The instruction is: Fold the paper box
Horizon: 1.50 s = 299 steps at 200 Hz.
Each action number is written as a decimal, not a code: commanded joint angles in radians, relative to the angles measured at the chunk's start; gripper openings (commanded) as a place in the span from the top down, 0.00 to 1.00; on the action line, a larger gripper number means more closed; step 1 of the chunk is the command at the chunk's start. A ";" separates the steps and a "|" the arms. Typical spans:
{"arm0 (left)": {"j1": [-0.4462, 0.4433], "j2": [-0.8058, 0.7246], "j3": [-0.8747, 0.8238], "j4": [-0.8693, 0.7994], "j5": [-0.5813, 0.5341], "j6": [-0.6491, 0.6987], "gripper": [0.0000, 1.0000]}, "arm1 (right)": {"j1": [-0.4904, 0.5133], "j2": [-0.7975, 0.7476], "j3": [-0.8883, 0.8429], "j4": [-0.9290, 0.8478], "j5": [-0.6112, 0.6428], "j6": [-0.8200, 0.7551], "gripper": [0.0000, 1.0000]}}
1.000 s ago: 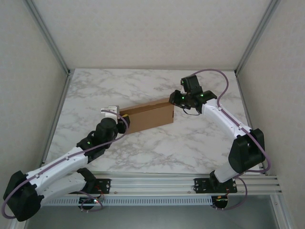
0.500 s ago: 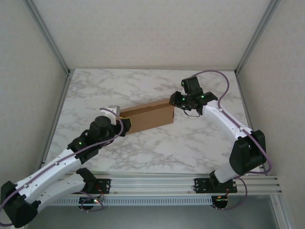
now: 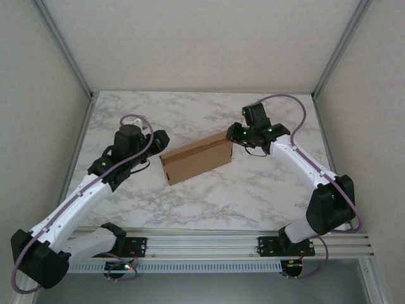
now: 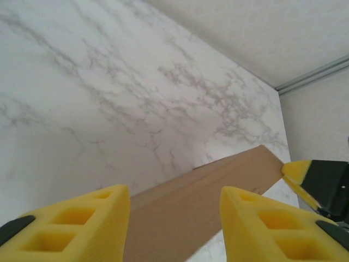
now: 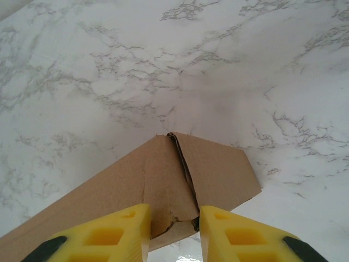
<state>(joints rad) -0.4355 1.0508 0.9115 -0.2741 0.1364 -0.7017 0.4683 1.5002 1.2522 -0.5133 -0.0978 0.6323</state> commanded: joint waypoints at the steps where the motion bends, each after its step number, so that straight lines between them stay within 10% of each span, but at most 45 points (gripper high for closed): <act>1: 0.007 0.005 -0.030 0.014 0.066 -0.078 0.53 | 0.000 -0.004 -0.028 -0.059 0.036 -0.015 0.70; 189: -0.060 -0.105 -0.181 -0.111 0.035 -0.383 0.49 | 0.003 0.008 -0.052 -0.033 0.035 0.001 0.70; 299: -0.065 -0.111 -0.350 -0.062 -0.028 -0.375 0.65 | 0.002 -0.005 -0.079 -0.040 0.035 -0.029 0.70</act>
<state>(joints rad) -0.4961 0.9234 0.6125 -0.2352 0.1646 -1.0985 0.4683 1.4994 1.2026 -0.4931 -0.0948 0.6292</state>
